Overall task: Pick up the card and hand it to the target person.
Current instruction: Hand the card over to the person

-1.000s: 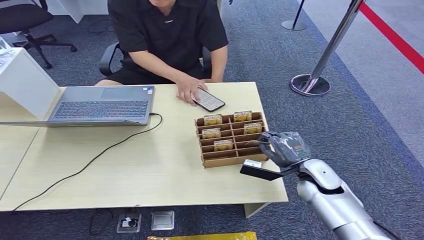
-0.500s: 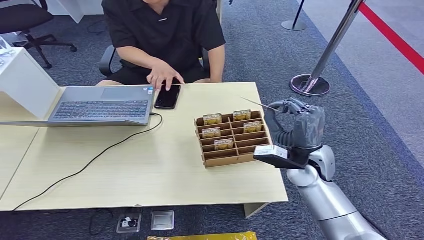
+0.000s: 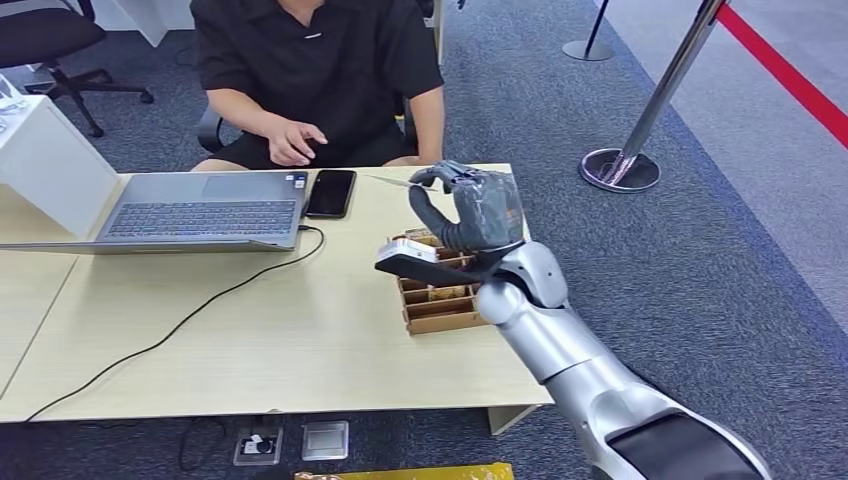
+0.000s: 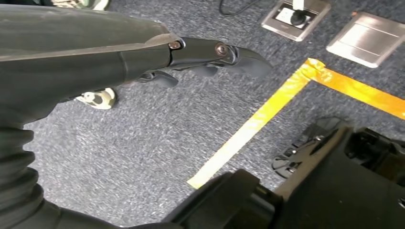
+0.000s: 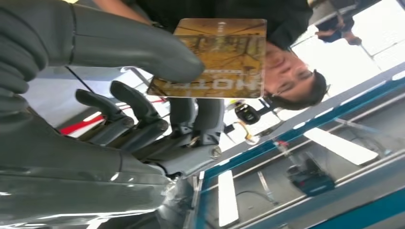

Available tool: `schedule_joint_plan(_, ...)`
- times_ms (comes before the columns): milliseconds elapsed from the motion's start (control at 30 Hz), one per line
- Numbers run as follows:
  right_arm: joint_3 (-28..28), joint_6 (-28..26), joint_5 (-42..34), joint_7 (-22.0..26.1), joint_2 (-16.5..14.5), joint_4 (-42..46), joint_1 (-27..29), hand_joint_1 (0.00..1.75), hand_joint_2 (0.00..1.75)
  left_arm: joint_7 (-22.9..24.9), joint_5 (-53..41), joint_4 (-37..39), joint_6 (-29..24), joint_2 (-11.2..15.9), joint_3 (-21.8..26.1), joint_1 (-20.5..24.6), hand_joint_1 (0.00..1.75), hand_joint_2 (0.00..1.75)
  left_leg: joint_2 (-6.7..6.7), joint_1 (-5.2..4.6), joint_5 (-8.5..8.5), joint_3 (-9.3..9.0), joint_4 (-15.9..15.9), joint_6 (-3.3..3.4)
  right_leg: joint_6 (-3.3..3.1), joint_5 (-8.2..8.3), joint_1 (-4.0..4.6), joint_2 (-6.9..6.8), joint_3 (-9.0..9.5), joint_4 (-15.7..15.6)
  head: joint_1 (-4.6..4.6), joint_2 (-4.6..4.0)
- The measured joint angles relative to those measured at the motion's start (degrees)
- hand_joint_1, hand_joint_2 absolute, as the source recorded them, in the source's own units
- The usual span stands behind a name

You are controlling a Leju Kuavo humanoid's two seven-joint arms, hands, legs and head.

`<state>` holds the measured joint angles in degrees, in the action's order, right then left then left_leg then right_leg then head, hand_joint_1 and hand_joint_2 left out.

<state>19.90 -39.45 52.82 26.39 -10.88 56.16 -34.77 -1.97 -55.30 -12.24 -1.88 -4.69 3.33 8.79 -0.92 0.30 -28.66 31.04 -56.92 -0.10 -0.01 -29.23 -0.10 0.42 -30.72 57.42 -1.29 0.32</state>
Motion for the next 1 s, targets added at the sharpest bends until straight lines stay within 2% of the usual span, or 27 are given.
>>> schedule_joint_plan(100, -1.3, 0.0, 2.7, -1.7, -1.8, -7.3, -4.2, 1.64, 1.75, 0.1, -0.4, 0.0, -0.3, -0.3, 0.0, 0.2, 0.0, 1.75, -0.01, 0.0, 0.02, 0.01, 0.0, 0.02, 0.0, 0.0, 0.0, -0.01, -0.01, 0.0, -0.04, 0.0)
schedule_joint_plan(300, -4.5, -0.1, 2.3, -1.8, -3.9, -17.6, -9.9, 1.64, 1.75, 0.7, -0.7, 0.0, 0.1, -0.4, 0.0, 0.4, 0.0, 1.75, -0.01, 0.0, 0.02, 0.03, 0.0, 0.02, -0.01, 0.02, 0.0, -0.01, -0.04, 0.0, -0.09, 0.0)
schedule_joint_plan(500, -6.7, -0.2, 3.4, -1.4, -5.0, -21.7, -10.9, 1.64, 1.75, 1.3, -0.9, 0.0, 0.5, -0.4, 0.0, 0.4, 0.0, 1.75, -0.01, 0.0, 0.02, 0.05, 0.0, 0.02, -0.01, 0.02, 0.0, -0.01, -0.05, 0.0, -0.04, -0.01)
schedule_joint_plan(633, -7.4, -0.2, 3.7, -1.2, -5.5, -23.2, -11.0, 1.75, 1.75, 1.5, -1.0, 0.0, 0.4, -0.4, 0.0, 0.4, 0.0, 1.75, 0.0, 0.0, 0.02, 0.05, 0.0, 0.02, -0.02, 0.02, 0.0, 0.0, -0.05, 0.0, -0.05, 0.01)
schedule_joint_plan(800, -7.8, -0.2, 4.0, -0.9, -6.0, -24.9, -11.2, 1.75, 1.75, 2.6, -2.2, 0.0, -1.6, -0.4, 0.0, 0.6, 0.0, 1.75, 0.0, 0.0, 0.03, 0.04, 0.0, 0.02, -0.02, 0.03, 0.0, 0.0, -0.05, 0.0, -0.04, 0.0)
schedule_joint_plan(833, -7.9, -0.2, 4.2, -0.9, -6.1, -25.1, -11.2, 1.74, 1.75, 2.9, -2.5, 0.0, -1.9, -0.4, 0.0, 0.6, 0.0, 1.31, 0.0, 0.0, 0.03, 0.04, 0.0, 0.02, -0.02, 0.03, 0.0, 0.0, -0.05, 0.0, -0.04, -0.01)
schedule_joint_plan(933, -8.6, -0.2, 4.8, -0.7, -6.3, -25.6, -11.2, 0.43, 1.75, 3.3, -2.5, 0.0, -1.8, -0.4, 0.0, 0.8, 0.0, 0.0, -0.02, 0.0, 0.03, 0.06, 0.0, 0.02, -0.02, 0.03, 0.0, -0.01, -0.06, 0.0, -0.01, 0.0)
schedule_joint_plan(967, -8.8, -0.2, 4.8, -0.6, -6.3, -25.7, -11.1, 0.0, 1.31, 3.4, -2.4, 0.0, -1.5, -0.4, 0.0, 0.8, 0.0, 0.0, -0.02, 0.0, 0.03, 0.06, 0.0, 0.02, -0.02, 0.03, 0.0, -0.01, -0.06, 0.0, -0.02, 0.0)
schedule_joint_plan(1000, -9.1, -0.2, 4.9, -0.3, -6.3, -25.8, -11.1, 0.0, 0.87, 3.6, -2.3, 0.0, -1.1, -0.4, 0.0, 0.8, 0.0, 0.0, -0.02, 0.0, 0.03, 0.07, 0.0, 0.02, -0.02, 0.03, 0.0, -0.01, -0.07, 0.0, -0.04, -0.01)
